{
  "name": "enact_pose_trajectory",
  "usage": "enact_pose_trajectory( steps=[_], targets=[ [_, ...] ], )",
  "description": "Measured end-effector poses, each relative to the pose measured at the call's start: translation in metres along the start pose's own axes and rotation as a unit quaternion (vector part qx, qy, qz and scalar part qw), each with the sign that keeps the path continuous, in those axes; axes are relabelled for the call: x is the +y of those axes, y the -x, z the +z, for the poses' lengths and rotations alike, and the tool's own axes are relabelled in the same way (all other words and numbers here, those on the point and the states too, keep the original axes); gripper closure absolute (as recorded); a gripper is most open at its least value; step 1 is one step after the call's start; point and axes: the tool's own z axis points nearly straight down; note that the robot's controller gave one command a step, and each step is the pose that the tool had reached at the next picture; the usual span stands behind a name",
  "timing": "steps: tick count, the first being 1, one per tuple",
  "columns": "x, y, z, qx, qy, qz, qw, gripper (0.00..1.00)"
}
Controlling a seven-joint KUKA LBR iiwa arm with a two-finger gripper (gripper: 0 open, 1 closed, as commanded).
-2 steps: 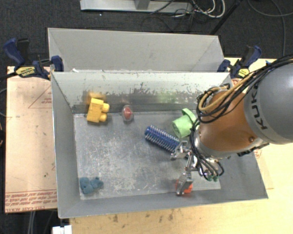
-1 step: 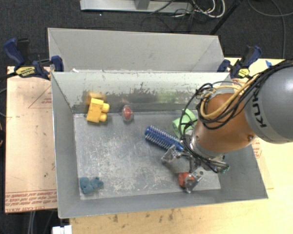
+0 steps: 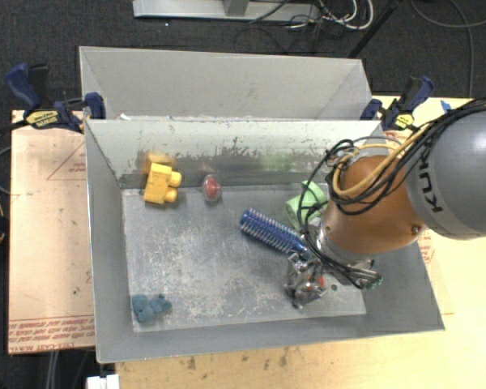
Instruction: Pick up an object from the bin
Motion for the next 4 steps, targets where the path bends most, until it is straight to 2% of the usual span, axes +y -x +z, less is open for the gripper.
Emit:
enact_pose_trajectory(
  steps=[1, 2, 3, 4],
  targets=[
    [-0.078, 0.098, -0.079, -0.0016, -0.001, -0.049, 0.9988, 1.00],
    [-0.075, 0.095, -0.075, 0.0030, 0.003, -0.049, 0.9988, 0.00],
    [-0.074, 0.066, -0.015, -0.0006, -0.002, -0.180, 0.9837, 0.00],
    [-0.036, 0.100, -0.011, -0.0029, -0.006, -0.261, 0.9654, 0.00]
  ],
)
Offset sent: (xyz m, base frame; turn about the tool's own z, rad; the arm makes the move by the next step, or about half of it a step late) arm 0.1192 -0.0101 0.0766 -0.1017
